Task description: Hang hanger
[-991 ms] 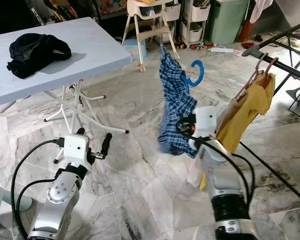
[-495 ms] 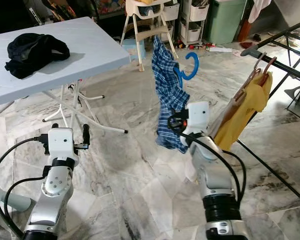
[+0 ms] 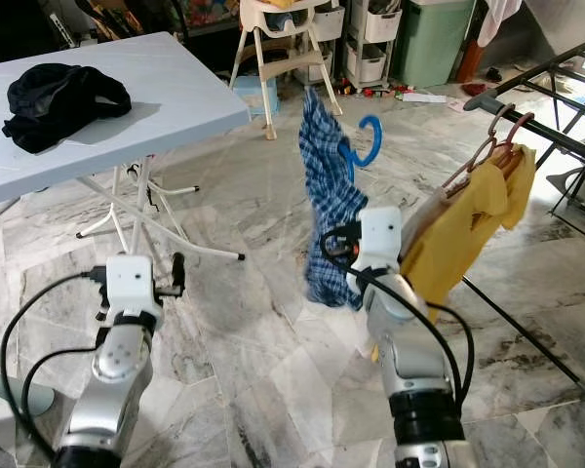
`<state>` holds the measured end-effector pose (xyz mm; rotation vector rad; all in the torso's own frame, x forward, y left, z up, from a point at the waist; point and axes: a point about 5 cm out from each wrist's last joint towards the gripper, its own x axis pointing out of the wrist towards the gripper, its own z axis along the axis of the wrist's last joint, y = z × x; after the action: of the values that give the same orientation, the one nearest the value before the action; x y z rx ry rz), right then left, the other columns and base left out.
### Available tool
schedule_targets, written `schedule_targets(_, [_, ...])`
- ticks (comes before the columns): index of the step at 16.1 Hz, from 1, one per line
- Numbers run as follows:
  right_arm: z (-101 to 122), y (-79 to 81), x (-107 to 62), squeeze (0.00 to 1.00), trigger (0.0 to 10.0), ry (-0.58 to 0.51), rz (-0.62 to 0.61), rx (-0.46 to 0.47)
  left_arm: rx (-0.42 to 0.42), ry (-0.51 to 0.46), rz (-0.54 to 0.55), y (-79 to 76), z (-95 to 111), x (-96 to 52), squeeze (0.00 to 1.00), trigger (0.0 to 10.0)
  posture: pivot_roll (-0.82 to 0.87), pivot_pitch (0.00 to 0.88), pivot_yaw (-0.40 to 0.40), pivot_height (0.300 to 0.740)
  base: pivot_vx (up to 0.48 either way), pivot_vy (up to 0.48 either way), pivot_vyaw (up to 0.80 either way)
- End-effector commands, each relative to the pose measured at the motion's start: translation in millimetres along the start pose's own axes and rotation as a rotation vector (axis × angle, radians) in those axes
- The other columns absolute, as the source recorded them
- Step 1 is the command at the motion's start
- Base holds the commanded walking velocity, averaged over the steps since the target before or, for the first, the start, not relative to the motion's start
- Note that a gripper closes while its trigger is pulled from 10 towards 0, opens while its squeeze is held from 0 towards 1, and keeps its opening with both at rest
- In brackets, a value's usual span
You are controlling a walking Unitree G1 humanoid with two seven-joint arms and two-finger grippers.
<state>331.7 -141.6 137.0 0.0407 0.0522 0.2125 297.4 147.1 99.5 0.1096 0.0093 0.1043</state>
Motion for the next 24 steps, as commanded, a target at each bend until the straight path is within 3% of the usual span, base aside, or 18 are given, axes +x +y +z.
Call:
schedule_targets(1, [8.6, 4.8, -1.2, 0.0, 10.0, -0.042, 0.013, 0.008, -0.005, 0.018, -0.019, -0.2, -2.3, 2.2, 0.0, 10.0, -0.12, 0.047, 0.024, 0.74, 0.0, 0.0, 0.0])
schedule_targets(7, [8.3, 8.7, -3.0, 0.0, 10.0, -0.054, -0.007, 0.022, -0.036, 0.014, -0.067, -2.9, 3.4, 11.5, 0.0, 10.0, -0.12, 0.031, 0.052, 0.74, 0.0, 0.351, 0.0])
schedule_targets(15, [11.8, 6.8, -2.0, 0.0, 10.0, -0.075, -0.022, 0.022, -0.043, 0.013, -0.099, -0.8, 3.7, 13.6, 0.0, 10.0, -0.11, 0.031, 0.059, 0.74, 0.031, 0.459, -0.43])
schedule_targets(19, [17.7, -0.5, 2.0, 0.0, 10.0, -0.097, -0.052, 0.013, -0.125, -0.022, -0.179, -5.1, 13.4, 12.6, 0.0, 10.0, -0.11, 0.028, 0.066, 0.74, 0.0, 0.0, 0.0])
schedule_targets(24, [15.2, 0.5, 1.3, 0.0, 10.0, -0.099, -0.064, 0.029, -0.161, -0.018, -0.223, -7.1, 14.6, 12.7, 0.0, 10.0, -0.11, 0.022, 0.078, 0.74, 0.274, 0.0, 0.0])
